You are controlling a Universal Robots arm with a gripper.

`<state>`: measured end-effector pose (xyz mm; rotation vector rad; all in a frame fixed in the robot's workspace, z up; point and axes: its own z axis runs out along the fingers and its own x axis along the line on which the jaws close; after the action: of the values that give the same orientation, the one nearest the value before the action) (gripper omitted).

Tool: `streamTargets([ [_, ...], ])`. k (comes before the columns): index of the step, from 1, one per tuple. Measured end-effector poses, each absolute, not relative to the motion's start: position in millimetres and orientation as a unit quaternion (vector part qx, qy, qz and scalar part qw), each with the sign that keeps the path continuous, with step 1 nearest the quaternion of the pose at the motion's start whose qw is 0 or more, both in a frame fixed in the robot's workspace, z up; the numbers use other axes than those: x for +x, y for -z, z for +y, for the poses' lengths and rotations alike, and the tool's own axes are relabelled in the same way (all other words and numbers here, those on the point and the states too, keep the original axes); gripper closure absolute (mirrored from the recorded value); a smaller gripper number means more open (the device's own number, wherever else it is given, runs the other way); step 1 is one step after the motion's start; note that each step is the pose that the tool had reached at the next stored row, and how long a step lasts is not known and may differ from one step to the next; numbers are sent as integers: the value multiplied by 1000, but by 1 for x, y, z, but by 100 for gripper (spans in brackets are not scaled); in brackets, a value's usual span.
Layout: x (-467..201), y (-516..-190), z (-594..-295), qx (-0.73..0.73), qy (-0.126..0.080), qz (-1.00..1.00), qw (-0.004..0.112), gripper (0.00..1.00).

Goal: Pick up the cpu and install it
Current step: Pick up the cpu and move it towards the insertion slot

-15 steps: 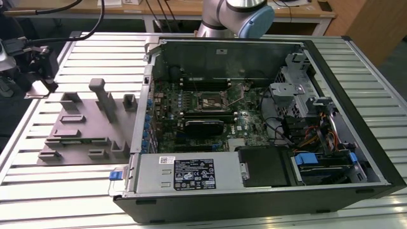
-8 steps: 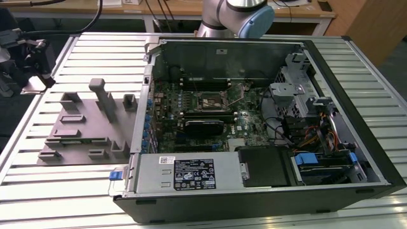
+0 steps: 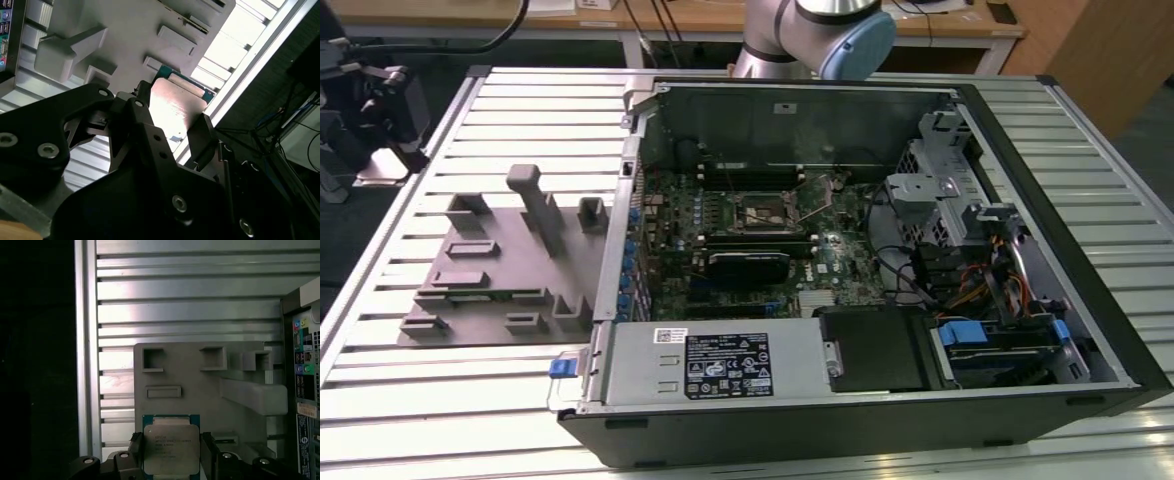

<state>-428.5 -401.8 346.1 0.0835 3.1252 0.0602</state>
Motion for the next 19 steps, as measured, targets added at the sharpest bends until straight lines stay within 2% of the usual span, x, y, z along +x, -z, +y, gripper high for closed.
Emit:
streamTargets([
  [19,-429,-379,-402,27,-19,999,9,46],
])
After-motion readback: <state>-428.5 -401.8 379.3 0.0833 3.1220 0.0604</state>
